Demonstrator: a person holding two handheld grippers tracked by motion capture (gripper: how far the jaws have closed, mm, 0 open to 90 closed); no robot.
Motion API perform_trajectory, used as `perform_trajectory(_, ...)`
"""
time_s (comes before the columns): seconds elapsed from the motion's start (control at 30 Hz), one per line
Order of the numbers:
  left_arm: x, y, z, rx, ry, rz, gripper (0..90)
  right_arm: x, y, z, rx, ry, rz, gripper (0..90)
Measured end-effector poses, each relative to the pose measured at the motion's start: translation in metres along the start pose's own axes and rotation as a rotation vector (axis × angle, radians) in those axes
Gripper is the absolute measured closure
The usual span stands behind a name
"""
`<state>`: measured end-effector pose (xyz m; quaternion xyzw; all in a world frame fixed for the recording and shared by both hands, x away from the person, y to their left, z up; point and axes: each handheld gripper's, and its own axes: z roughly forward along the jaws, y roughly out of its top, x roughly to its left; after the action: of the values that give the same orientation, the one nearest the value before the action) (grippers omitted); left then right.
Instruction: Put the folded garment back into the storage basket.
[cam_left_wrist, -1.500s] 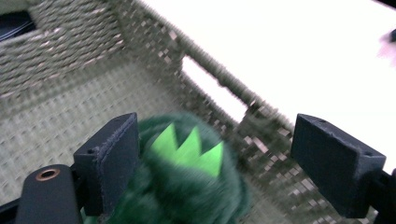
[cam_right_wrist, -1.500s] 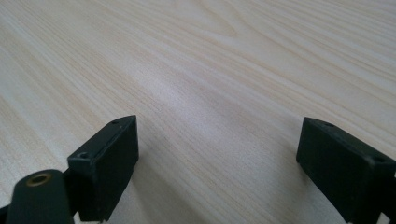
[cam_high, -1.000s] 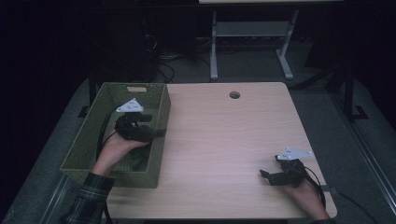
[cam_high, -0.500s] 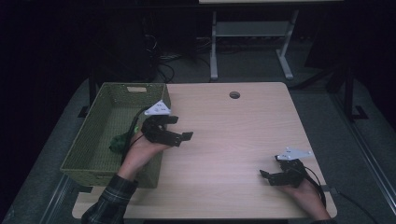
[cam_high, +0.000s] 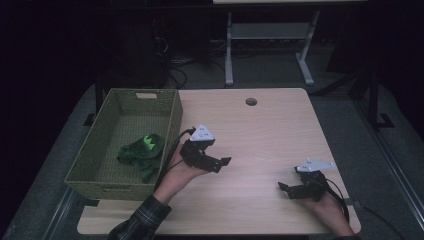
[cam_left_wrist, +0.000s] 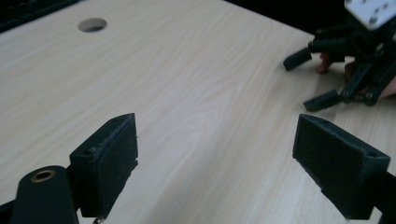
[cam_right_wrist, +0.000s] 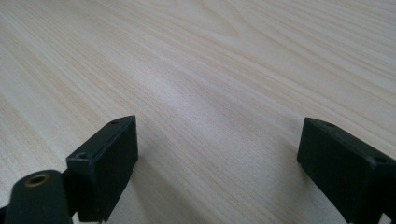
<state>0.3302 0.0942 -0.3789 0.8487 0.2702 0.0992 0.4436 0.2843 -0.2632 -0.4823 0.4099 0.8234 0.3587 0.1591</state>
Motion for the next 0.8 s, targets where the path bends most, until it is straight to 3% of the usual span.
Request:
perform_trajectory(0.27, -0.012, -0.026, 0.025, 0.038, 0.017, 0.053, 13.0, 0.000, 0.000, 0.000, 0.001, 0.000, 0.000, 12.0)
perform_trajectory(0.47, -0.013, -0.043, 0.037, 0.072, 0.023, 0.069, 12.8, 0.000, 0.000, 0.000, 0.001, 0.000, 0.000, 12.0)
perform_trajectory(0.8, -0.005, -0.068, 0.052, 0.128, 0.028, 0.052, 12.6, 0.000, 0.000, 0.000, 0.001, 0.000, 0.000, 12.0)
